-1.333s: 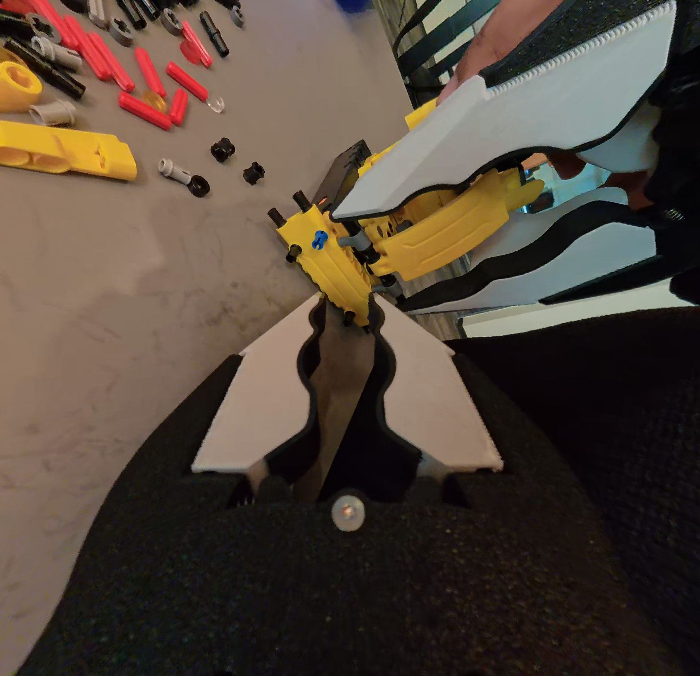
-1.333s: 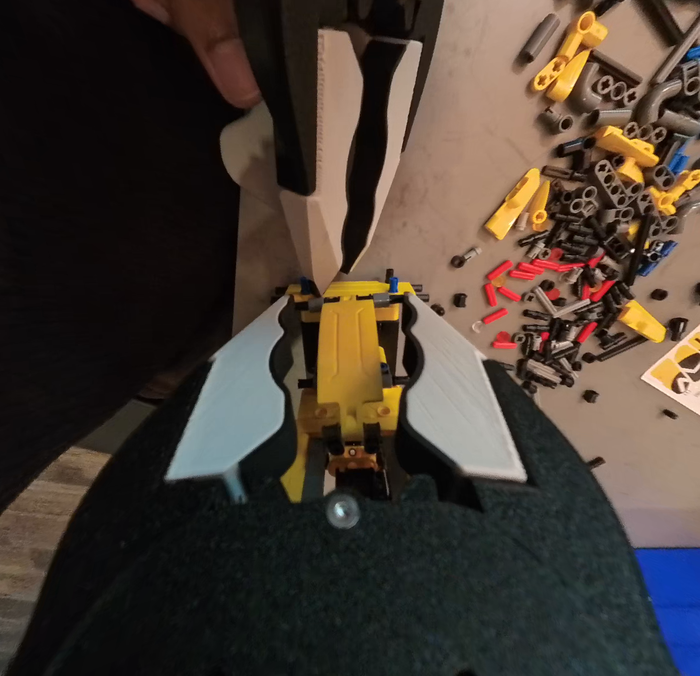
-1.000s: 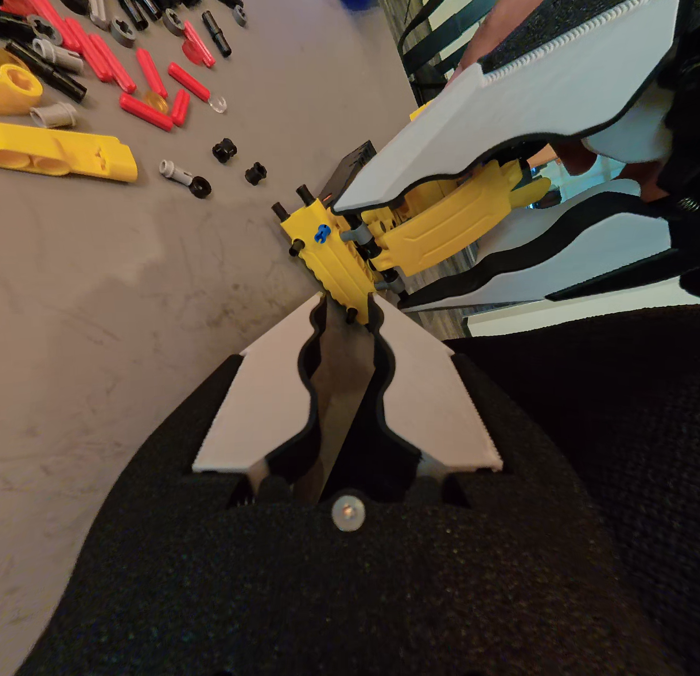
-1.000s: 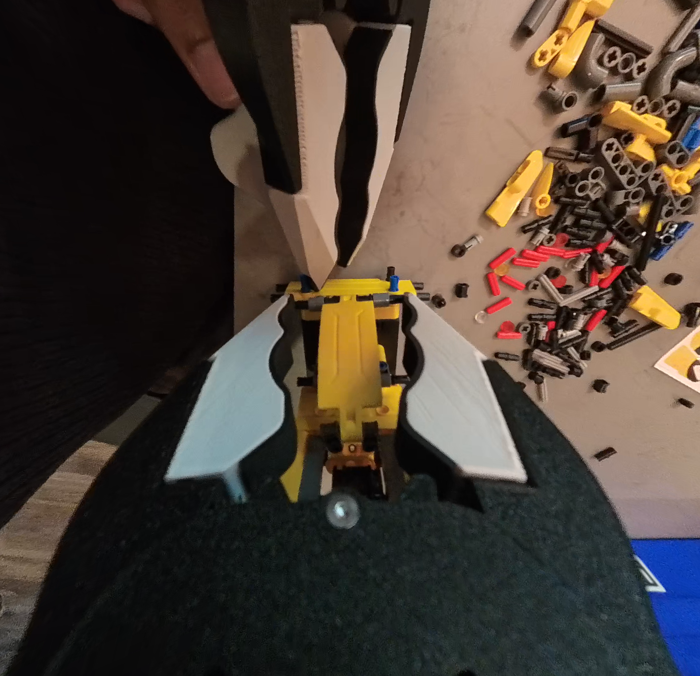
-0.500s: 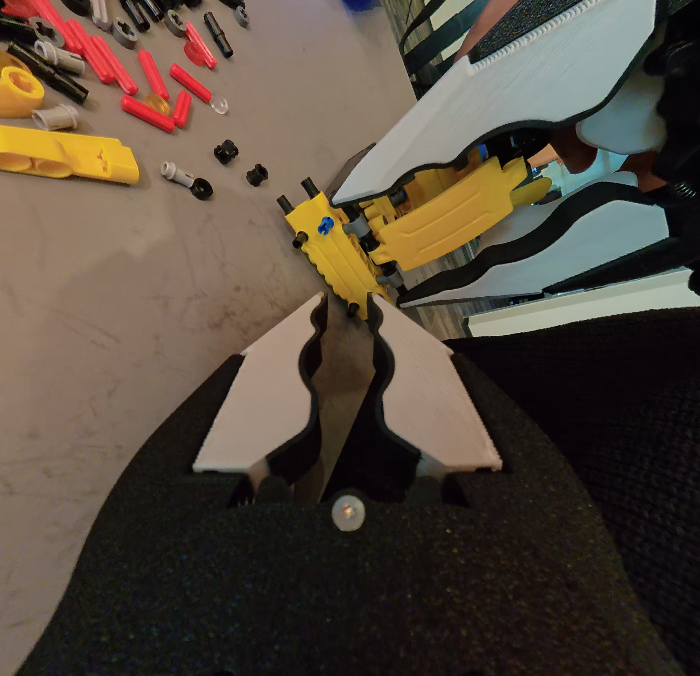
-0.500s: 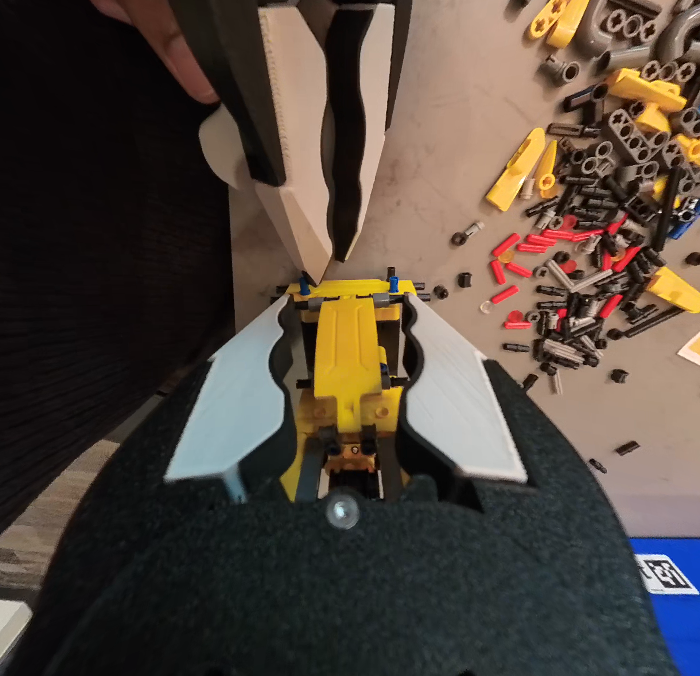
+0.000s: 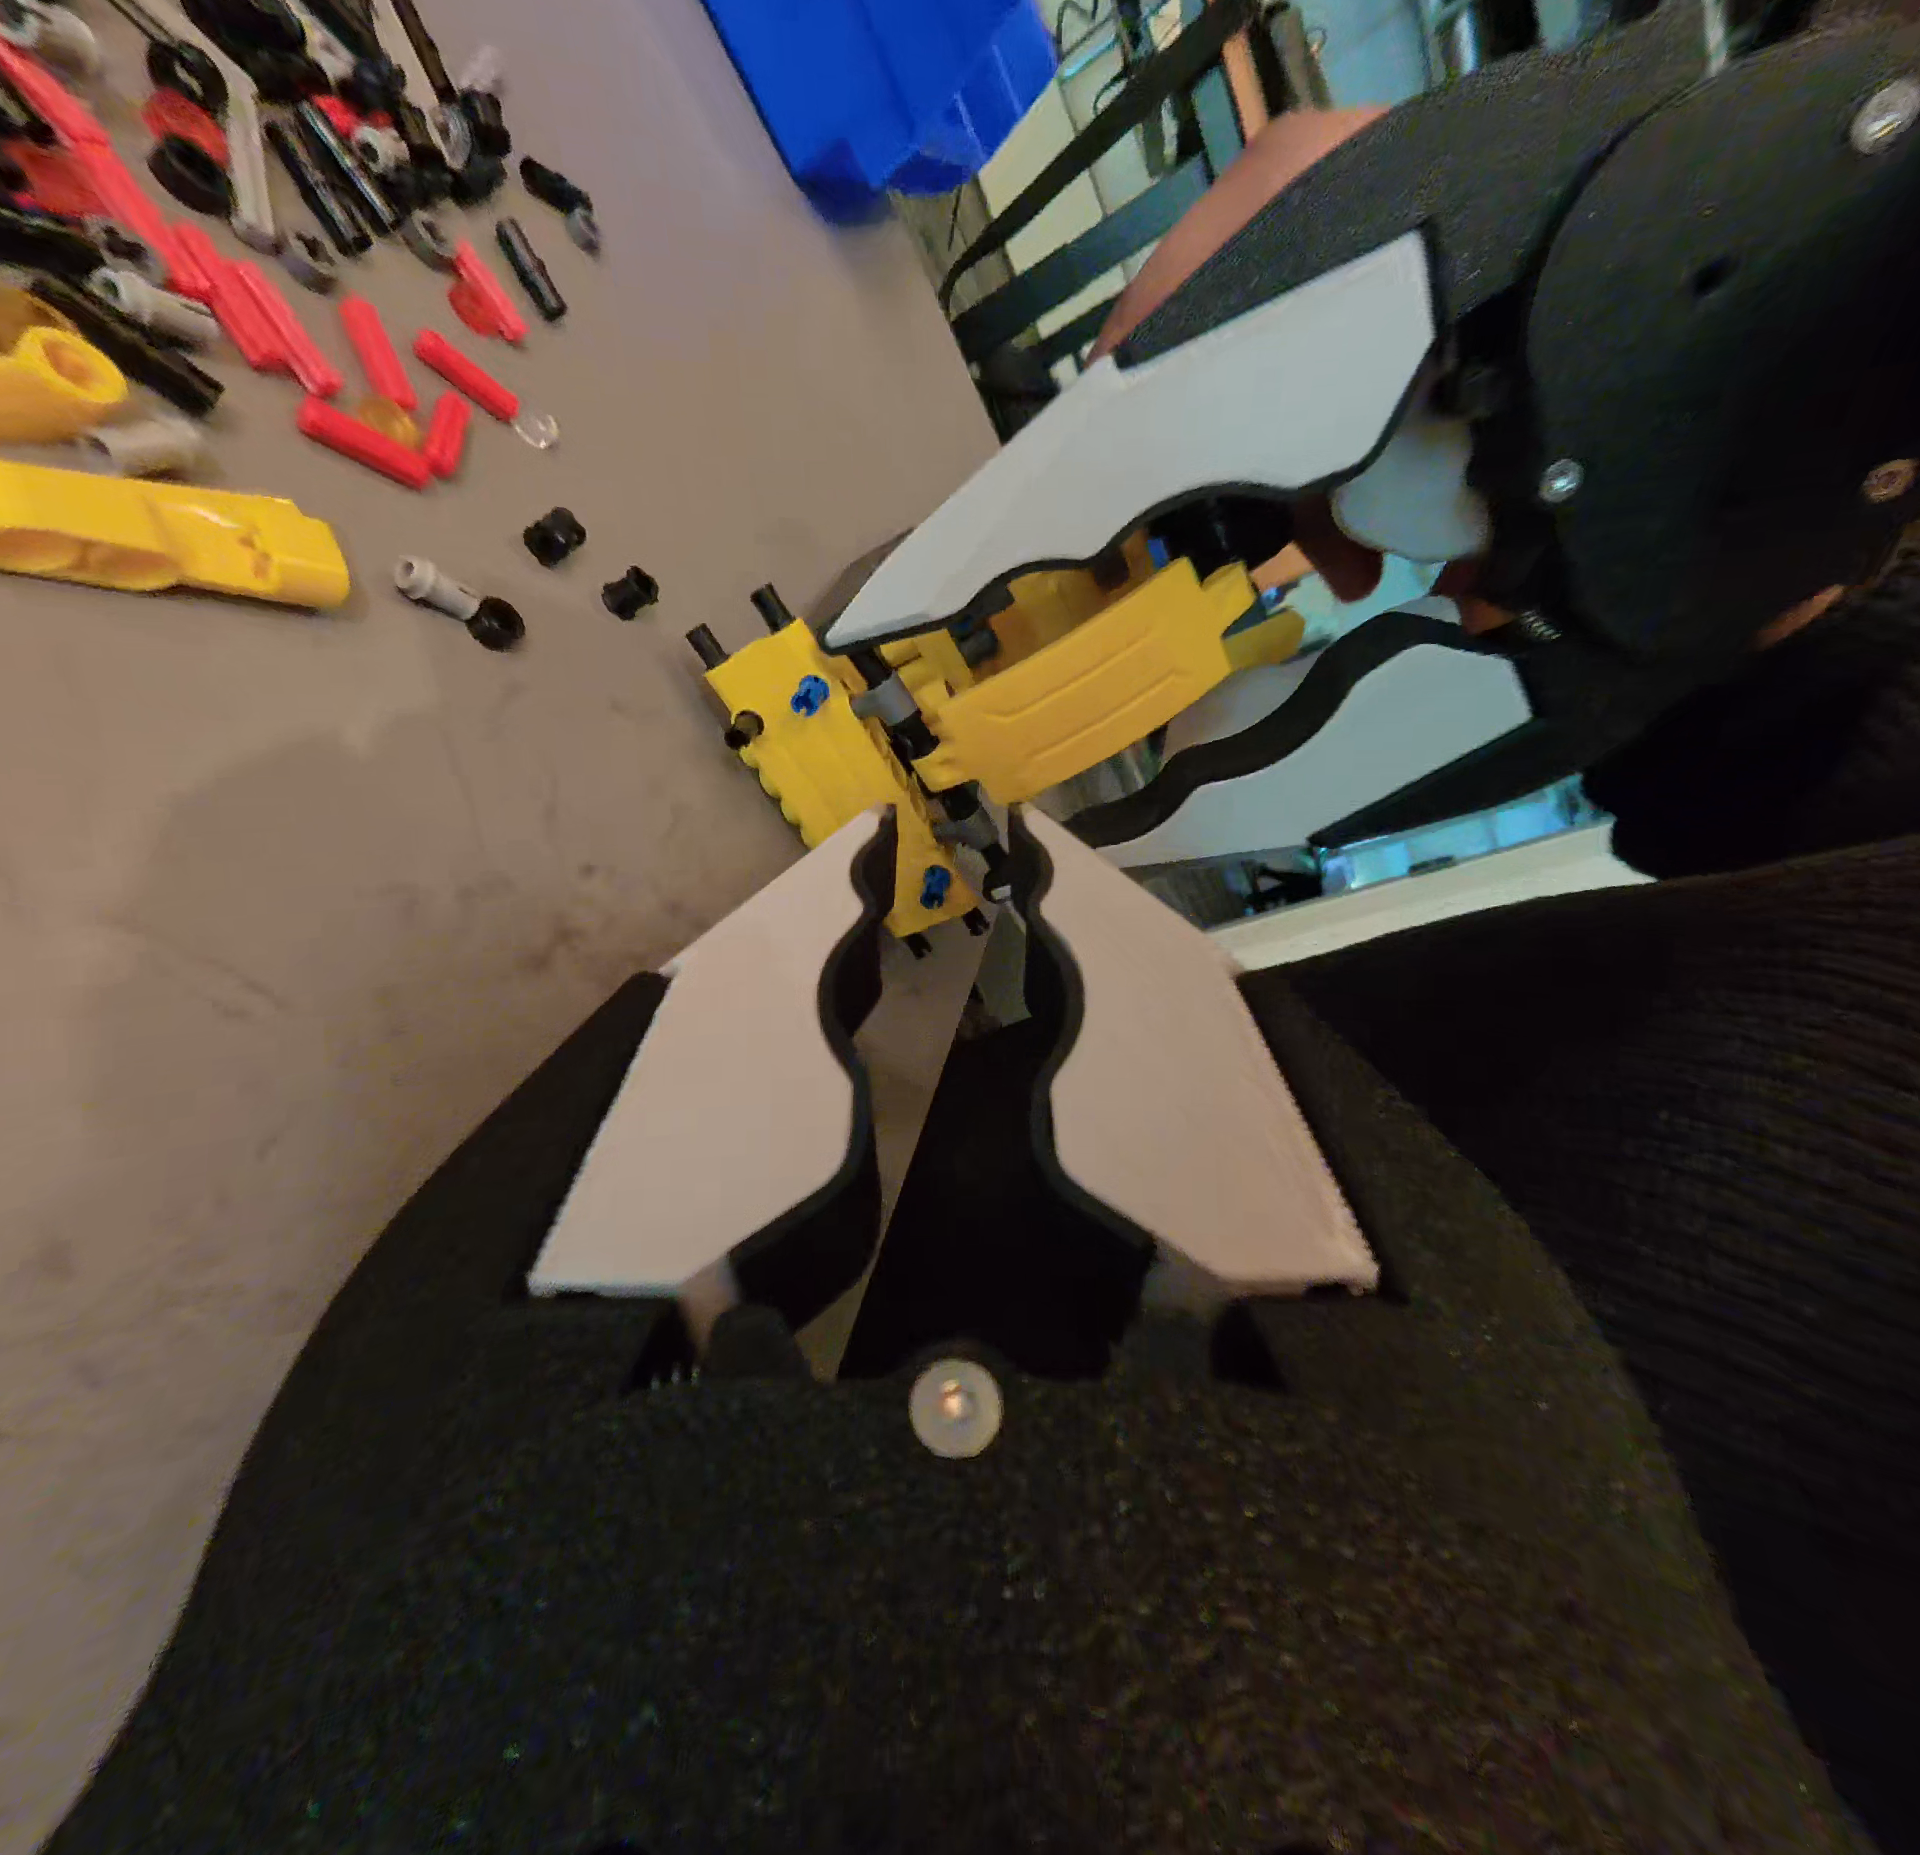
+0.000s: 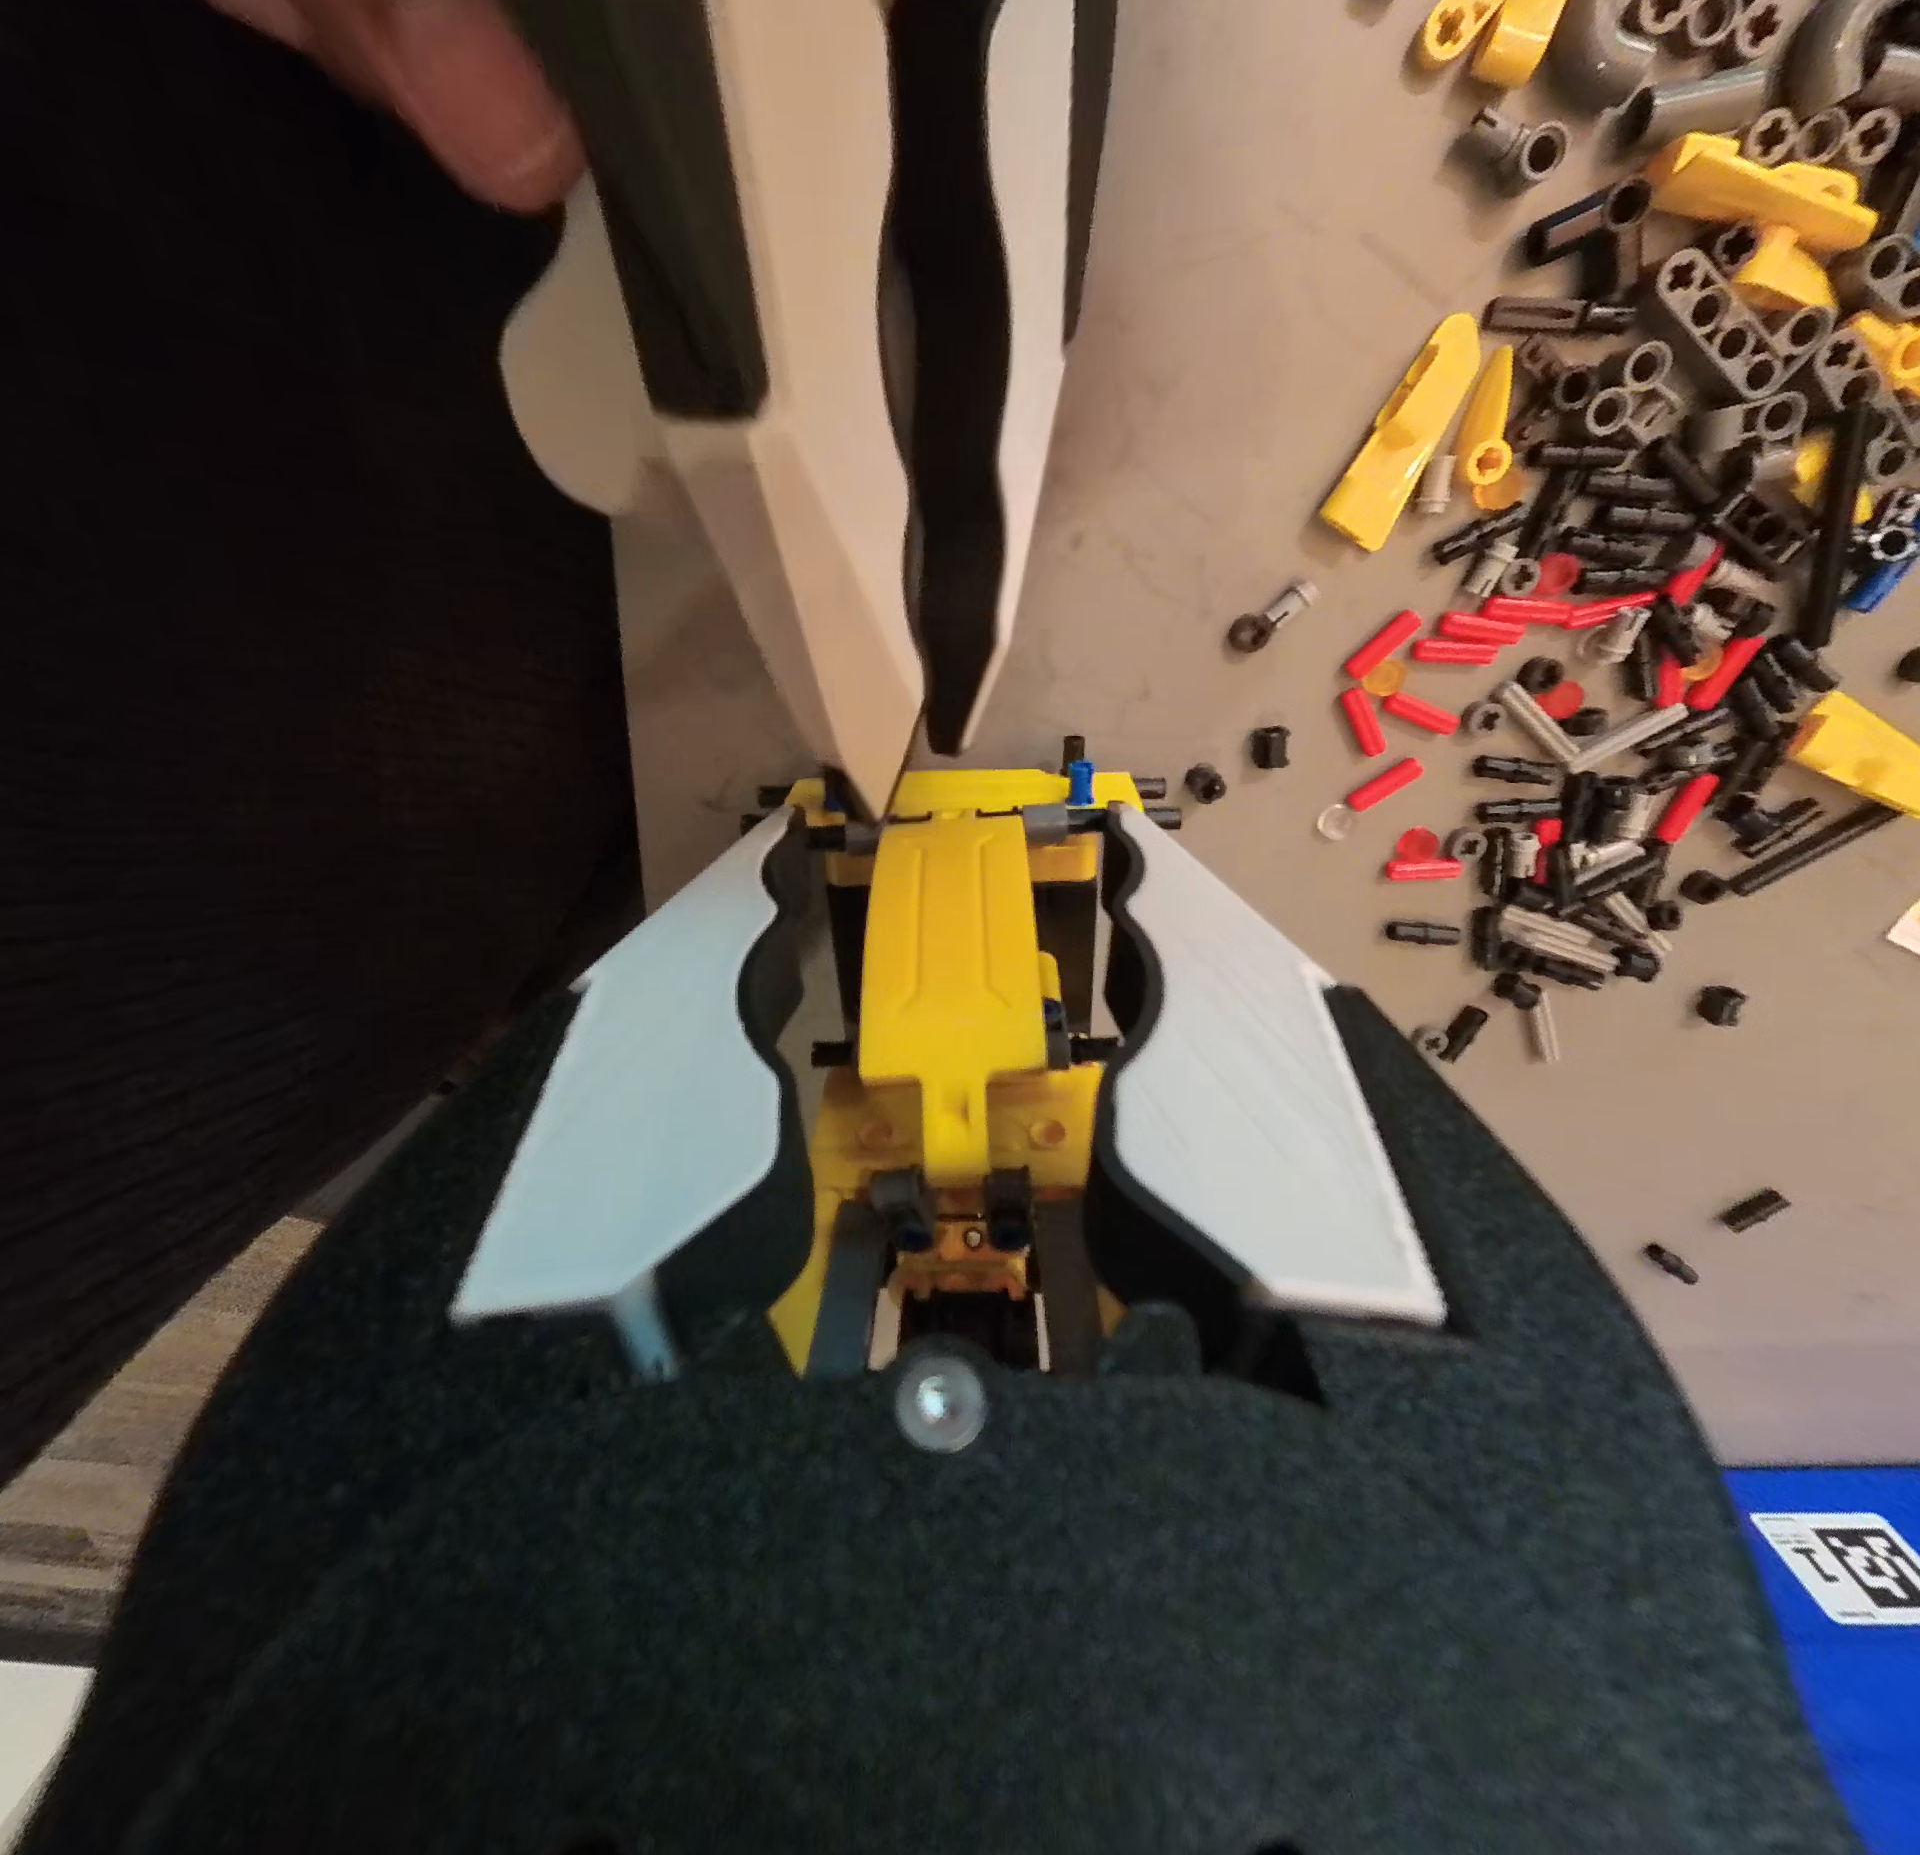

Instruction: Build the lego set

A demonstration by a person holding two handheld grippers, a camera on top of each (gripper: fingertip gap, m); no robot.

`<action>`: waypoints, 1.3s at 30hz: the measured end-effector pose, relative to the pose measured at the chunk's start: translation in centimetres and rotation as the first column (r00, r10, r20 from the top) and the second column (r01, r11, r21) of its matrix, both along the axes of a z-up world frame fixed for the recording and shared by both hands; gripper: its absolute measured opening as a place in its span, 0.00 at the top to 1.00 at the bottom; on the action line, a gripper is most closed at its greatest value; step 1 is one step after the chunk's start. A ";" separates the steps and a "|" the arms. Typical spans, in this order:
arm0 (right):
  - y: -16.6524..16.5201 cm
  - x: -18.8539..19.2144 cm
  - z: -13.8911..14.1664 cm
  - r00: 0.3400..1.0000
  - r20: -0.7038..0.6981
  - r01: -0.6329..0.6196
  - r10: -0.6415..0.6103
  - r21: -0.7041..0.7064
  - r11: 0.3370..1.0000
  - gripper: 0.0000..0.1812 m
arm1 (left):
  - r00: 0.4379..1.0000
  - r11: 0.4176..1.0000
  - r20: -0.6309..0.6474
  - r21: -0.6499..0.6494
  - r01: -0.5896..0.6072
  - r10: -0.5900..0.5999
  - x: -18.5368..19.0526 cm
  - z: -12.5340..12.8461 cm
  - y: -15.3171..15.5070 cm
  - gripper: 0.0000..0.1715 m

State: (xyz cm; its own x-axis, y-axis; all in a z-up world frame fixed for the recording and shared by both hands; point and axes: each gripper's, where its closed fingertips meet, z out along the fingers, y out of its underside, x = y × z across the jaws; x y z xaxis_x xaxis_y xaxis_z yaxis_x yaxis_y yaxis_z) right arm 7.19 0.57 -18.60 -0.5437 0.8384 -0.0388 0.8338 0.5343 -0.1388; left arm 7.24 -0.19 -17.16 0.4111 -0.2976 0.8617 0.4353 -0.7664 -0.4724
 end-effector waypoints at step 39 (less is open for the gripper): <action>1.2 0.8 2.5 0.997 -0.072 0.039 -0.037 0.025 0.999 0.70 | 0.989 0.993 -0.145 0.118 0.007 0.010 1.6 0.3 1.4 0.90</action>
